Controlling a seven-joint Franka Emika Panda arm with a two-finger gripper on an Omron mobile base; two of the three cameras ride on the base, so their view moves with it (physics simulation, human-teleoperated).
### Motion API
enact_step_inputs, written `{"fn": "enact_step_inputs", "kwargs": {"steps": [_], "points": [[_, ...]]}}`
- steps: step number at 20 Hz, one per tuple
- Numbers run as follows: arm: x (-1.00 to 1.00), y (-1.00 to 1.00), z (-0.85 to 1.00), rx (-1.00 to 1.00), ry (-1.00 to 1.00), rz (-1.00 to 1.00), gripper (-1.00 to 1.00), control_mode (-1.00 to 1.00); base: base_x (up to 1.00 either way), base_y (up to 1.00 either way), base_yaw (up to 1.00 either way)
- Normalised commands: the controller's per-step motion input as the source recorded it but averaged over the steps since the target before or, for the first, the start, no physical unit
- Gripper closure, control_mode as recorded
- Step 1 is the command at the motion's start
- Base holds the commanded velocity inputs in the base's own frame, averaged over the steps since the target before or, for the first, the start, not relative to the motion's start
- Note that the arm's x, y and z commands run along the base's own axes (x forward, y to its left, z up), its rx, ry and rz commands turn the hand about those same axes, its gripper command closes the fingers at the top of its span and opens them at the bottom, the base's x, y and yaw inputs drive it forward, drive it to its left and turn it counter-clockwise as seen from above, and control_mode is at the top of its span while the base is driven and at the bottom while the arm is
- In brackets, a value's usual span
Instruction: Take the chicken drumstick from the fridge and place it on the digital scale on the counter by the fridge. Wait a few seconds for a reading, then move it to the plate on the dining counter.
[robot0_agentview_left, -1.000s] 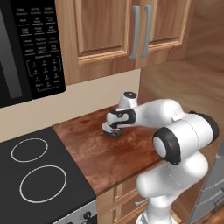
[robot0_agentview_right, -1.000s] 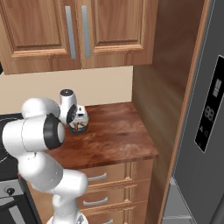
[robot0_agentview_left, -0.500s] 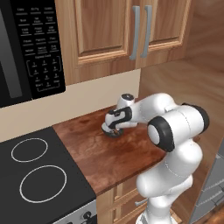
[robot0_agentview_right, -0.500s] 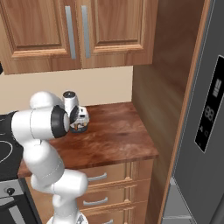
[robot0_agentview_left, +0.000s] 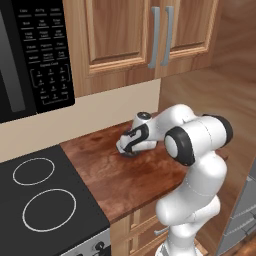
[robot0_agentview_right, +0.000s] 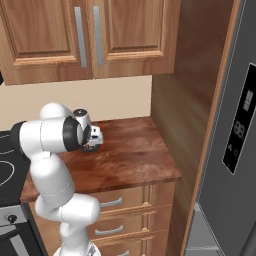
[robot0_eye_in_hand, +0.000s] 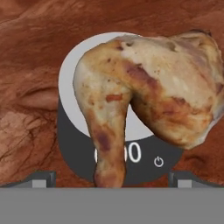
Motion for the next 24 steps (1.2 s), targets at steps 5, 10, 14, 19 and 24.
{"fn": "enact_step_inputs", "kwargs": {"steps": [5,10,14,19,24], "points": [[0.1,0.01,-0.03,0.0,0.0,-0.09,-1.0,-1.0,0.0,0.0,0.0],[0.27,0.12,-0.04,0.0,0.0,-0.09,-1.0,-1.0,0.0,0.0,0.0],[0.08,0.01,-0.09,0.0,0.04,-0.04,-1.0,-1.0,0.0,0.0,0.0],[0.0,0.0,-0.16,0.0,0.09,0.0,-1.0,-1.0,0.0,0.0,0.0],[0.0,0.0,-0.01,0.0,0.06,0.0,-1.0,-1.0,0.0,0.0,0.0]]}}
